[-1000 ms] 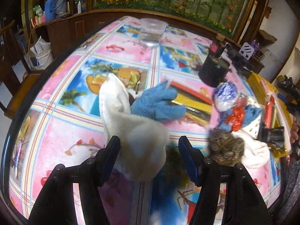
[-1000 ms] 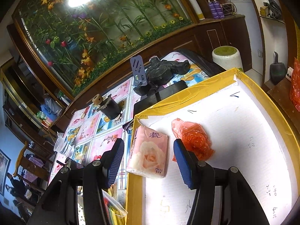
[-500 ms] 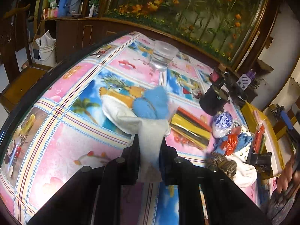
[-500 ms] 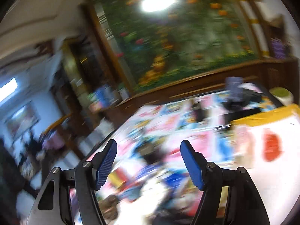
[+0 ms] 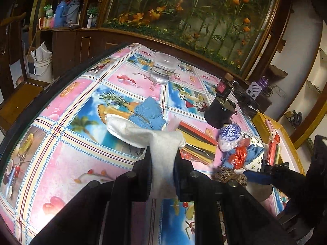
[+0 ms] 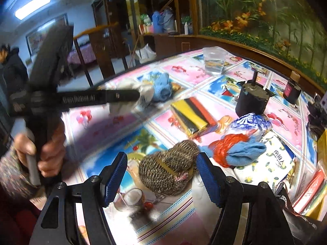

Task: Organize soft objects
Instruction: 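Grasp the brown knitted ball with the right tool, then carry the white cloth with the left tool while the right tool carries the knitted ball to the box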

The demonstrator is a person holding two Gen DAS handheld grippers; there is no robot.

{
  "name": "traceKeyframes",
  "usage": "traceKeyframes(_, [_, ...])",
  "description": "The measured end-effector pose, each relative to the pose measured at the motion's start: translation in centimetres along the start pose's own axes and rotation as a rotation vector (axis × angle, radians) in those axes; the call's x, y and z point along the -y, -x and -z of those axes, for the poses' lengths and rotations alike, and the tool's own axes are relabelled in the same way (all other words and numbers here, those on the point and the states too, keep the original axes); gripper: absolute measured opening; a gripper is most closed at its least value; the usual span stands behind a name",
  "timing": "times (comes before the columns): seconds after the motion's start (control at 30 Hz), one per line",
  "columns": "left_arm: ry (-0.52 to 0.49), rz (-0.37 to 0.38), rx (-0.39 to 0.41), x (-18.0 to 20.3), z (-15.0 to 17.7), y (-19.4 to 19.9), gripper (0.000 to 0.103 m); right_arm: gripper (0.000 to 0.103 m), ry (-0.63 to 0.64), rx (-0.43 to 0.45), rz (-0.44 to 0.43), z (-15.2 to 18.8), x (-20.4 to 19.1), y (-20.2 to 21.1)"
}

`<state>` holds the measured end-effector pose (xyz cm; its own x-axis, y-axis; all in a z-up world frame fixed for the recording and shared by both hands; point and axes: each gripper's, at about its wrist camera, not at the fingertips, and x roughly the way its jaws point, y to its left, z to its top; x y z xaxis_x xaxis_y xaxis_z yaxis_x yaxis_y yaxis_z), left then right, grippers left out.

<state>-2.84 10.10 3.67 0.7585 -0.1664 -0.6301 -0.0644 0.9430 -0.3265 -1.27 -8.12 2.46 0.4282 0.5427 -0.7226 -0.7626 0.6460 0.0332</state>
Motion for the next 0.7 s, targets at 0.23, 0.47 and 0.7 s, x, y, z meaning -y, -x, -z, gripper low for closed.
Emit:
traceKeyframes(0.23, [-0.009,0.009,0.003,0.1,0.1,0.2,0.017,0.071,-0.014,-0.036,0.070,0.4,0.6,-1.6])
traceKeyframes(0.47, [-0.009,0.010,0.004,0.2,0.1,0.2,0.017,0.070,-0.085,0.190,0.001,-0.5,1.5,3.0])
traceKeyframes(0.7, [-0.014,0.008,0.003,0.3,0.1,0.2,0.017,0.070,-0.226,0.391,0.116,-2.3,7.0,7.9])
